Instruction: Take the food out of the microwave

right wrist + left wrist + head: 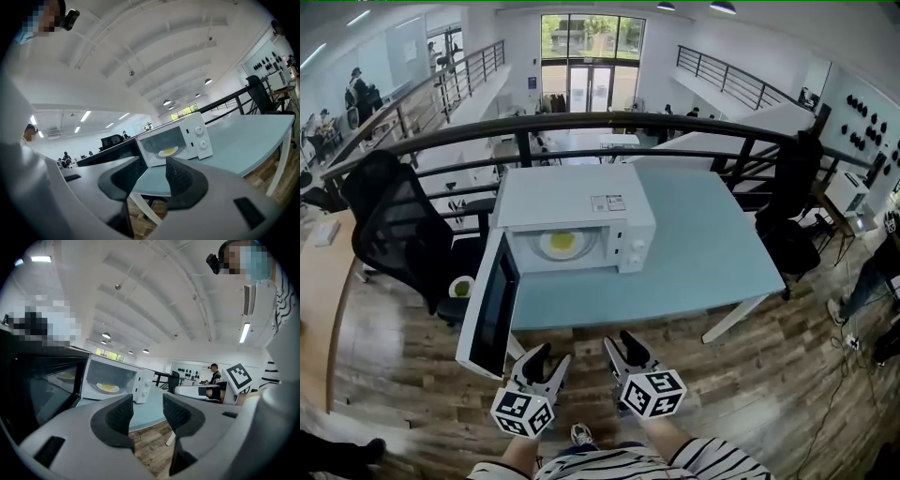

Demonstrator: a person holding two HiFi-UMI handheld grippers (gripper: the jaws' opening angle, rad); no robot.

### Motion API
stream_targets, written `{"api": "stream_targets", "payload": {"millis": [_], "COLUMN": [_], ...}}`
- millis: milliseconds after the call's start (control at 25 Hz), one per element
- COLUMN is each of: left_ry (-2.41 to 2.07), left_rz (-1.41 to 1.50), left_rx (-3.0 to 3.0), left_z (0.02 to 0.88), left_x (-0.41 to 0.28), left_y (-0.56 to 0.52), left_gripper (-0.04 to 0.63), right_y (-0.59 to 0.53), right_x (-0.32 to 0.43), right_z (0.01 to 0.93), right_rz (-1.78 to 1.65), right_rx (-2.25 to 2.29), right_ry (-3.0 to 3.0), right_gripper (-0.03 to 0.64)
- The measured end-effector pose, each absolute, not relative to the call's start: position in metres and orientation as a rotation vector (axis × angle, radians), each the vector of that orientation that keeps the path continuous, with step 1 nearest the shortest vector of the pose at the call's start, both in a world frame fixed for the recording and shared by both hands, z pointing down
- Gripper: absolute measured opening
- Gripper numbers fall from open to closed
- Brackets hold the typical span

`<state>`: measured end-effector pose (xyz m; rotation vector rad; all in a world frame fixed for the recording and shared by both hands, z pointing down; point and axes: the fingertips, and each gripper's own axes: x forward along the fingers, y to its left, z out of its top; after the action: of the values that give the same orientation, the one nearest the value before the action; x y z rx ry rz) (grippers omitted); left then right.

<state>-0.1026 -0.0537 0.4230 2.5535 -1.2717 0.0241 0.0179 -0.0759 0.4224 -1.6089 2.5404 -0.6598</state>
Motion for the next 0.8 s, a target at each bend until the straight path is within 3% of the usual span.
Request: {"api": "stream_targets", "payload": {"millis": [800], "left_ry": [-1.378], "left_rz": [0.023], "left_rx": [2.433], "left_z": [0.470], "left_x": [-0.124], "left_y": [-0.171], "left_gripper": [0.179], "right_y": [-0.208], "right_x": [0.011], "right_z": [0.465], "right_rz": [-0.703], "right_rx": [-1.603], "right_ry": [2.540], "right_gripper": [0.169]}}
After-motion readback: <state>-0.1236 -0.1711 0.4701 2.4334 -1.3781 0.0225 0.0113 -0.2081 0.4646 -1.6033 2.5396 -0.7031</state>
